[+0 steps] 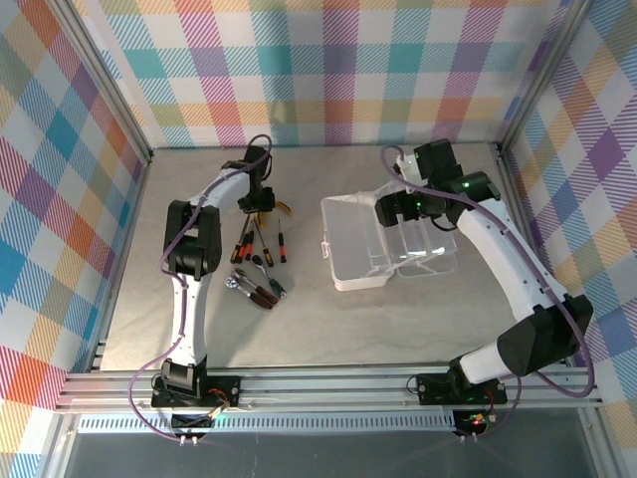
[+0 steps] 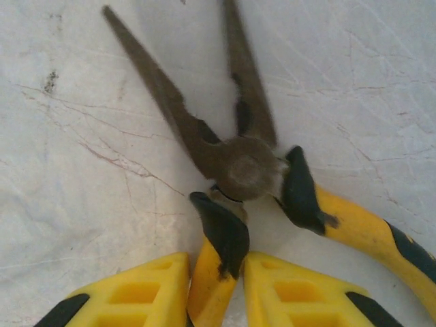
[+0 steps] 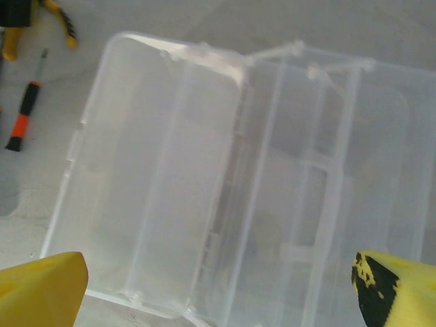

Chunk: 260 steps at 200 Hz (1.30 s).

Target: Pack the tool kit

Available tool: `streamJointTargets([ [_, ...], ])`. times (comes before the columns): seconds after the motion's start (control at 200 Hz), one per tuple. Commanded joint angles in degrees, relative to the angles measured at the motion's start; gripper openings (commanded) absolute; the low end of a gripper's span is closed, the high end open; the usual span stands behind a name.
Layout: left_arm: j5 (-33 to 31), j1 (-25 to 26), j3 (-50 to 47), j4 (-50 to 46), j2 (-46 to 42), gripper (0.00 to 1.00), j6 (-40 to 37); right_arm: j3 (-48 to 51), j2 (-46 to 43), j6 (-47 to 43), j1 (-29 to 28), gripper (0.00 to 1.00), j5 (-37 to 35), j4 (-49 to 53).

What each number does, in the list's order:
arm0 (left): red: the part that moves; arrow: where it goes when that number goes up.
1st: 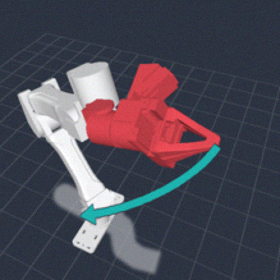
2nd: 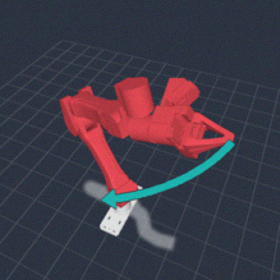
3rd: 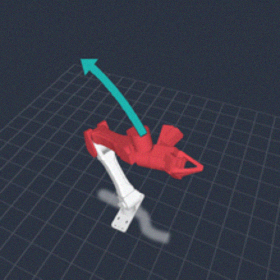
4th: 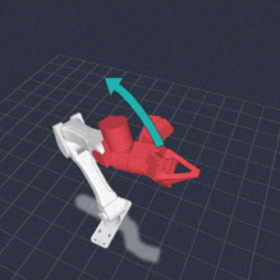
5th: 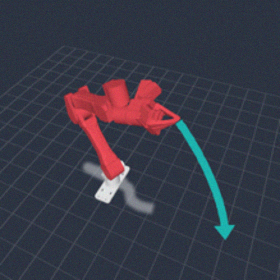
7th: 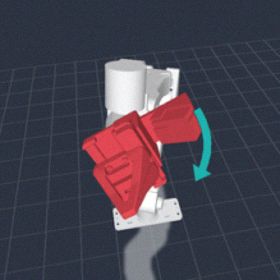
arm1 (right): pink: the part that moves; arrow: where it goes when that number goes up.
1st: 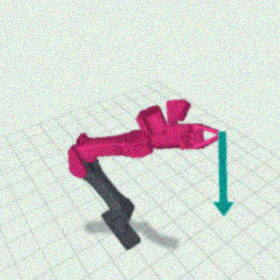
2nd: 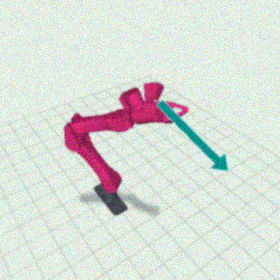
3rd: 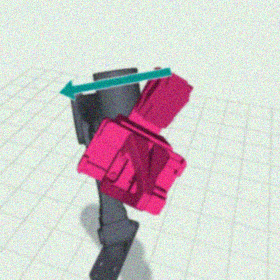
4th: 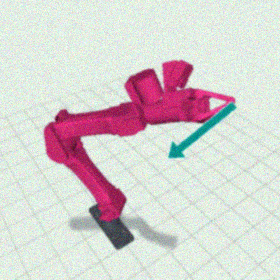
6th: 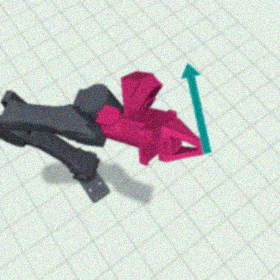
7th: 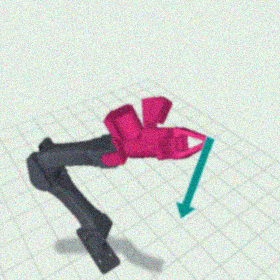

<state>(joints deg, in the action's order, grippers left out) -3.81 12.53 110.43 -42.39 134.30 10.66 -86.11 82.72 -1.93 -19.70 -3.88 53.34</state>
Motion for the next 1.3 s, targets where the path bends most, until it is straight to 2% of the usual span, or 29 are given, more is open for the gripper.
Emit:
streamJointTargets([
  [0.0,1.9,-0.5,0.7,-1.9,3.3,0.21,-0.4,0.7,-1.4,3.7,2.5,0.99,0.7,2.4],
  [0.175,3.3,-0.5,1.5,-1.6,3.5,0.00,-0.8,0.6,0.4,5.1,4.1,0.99,1.9,2.4],
  [0.455,4.5,-0.5,4.1,-1.5,0.7,0.00,-2.6,0.3,2.3,4.9,4.3,0.99,2.8,1.3],
  [0.685,6.6,-0.5,3.5,-1.5,-5.5,0.00,-4.3,-0.5,1.7,4.7,4.3,0.99,4.4,1.2],
  [0.8,9.6,-0.4,1.1,-0.5,-10.6,0.00,-5.6,-1.1,1.2,4.7,4.3,0.99,10.4,-0.4],
  [0.915,14.9,-0.1,-3.8,2.1,-17.2,0.00,-6.6,-1.2,1.6,6.0,3.9,1.00,20.8,-3.9],
  [1.145,23.1,3.5,-13.9,6.4,-28.4,0.00,-9.3,-6.8,8.7,9.0,-1.1,0.89,26.9,-8.0],
  [1.295,23.8,8.0,-18.7,8.2,-32.5,0.00,-9.9,-11.3,14.6,11.5,-3.7,0.77,31.1,-10.3],
])
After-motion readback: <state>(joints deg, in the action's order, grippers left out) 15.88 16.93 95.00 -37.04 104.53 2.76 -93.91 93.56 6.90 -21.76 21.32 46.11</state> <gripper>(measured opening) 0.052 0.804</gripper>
